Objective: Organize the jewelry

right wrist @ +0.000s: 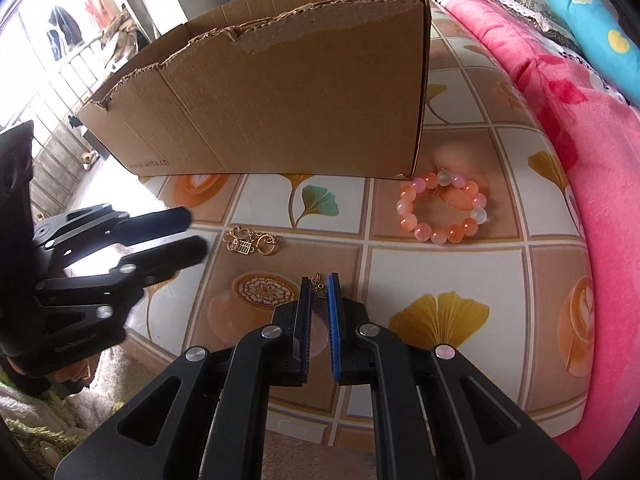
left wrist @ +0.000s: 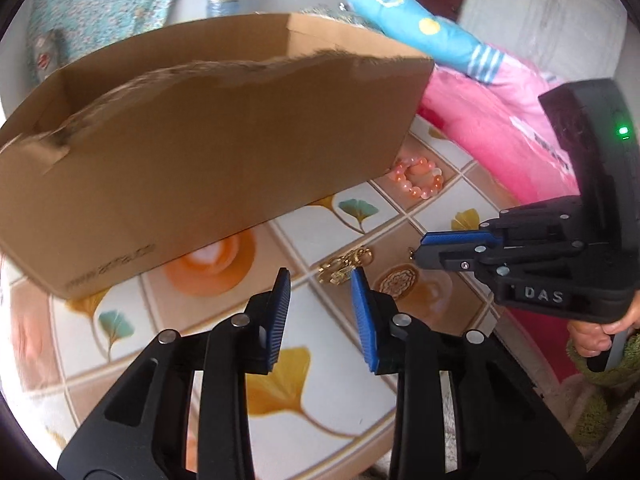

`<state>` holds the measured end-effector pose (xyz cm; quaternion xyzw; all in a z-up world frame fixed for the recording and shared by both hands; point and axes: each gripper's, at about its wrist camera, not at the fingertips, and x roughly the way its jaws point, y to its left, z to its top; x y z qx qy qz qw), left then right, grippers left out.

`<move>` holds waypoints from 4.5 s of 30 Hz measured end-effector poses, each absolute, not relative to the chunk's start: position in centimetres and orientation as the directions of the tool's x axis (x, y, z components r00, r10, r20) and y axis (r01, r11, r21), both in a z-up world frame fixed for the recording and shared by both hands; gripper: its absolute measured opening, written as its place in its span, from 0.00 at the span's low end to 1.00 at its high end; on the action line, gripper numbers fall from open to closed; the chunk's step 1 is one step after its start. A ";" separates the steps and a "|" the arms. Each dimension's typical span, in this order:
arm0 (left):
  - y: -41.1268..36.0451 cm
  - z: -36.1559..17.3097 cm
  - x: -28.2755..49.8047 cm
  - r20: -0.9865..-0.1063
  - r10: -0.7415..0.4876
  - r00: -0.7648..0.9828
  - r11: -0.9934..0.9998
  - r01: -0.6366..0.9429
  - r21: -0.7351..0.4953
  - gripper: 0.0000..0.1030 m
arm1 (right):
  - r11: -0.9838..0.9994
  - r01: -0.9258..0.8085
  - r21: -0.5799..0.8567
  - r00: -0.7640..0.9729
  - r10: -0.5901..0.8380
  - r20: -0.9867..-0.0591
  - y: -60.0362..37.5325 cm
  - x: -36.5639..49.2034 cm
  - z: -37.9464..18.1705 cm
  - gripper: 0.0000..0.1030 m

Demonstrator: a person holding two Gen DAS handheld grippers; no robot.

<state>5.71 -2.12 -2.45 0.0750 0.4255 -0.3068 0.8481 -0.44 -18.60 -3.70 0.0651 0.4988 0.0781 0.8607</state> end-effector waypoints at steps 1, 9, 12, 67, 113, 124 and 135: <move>-2.5 -2.6 6.0 -0.774 -0.451 0.444 0.800 0.586 -0.130 0.29 | 0.979 -0.072 0.192 0.491 0.202 -0.847 -18.6 -0.5 -3.8 0.08; -4.0 -3.1 6.5 -0.805 -0.400 0.438 0.799 0.597 -0.073 0.17 | 0.973 -0.079 0.216 0.496 0.226 -0.838 -19.2 -0.9 -3.8 0.08; -4.0 -3.1 6.8 -0.812 -0.387 0.437 0.804 0.591 -0.065 0.12 | 0.971 -0.081 0.224 0.498 0.234 -0.835 -19.4 -1.0 -3.8 0.08; 2.9 -2.6 4.7 -0.758 -0.417 0.501 0.872 0.454 -0.180 0.12 | 0.987 -0.087 0.132 0.475 0.157 -0.866 -16.8 0.0 -3.7 0.25; 2.8 -2.4 4.8 -0.764 -0.404 0.503 0.877 0.450 -0.167 0.12 | 0.984 -0.112 0.139 0.531 0.178 -0.829 -15.7 -0.1 -3.2 0.07; 3.7 2.4 3.0 -0.687 -0.452 0.569 0.862 0.478 -0.171 0.12 | 0.969 -0.145 0.199 0.629 0.245 -0.738 -16.6 -1.2 3.2 0.07; 3.5 11.5 7.1 -0.562 -0.552 0.616 0.800 0.582 -0.147 0.12 | 0.941 -0.287 0.181 0.677 0.333 -0.656 -16.9 5.3 11.0 0.07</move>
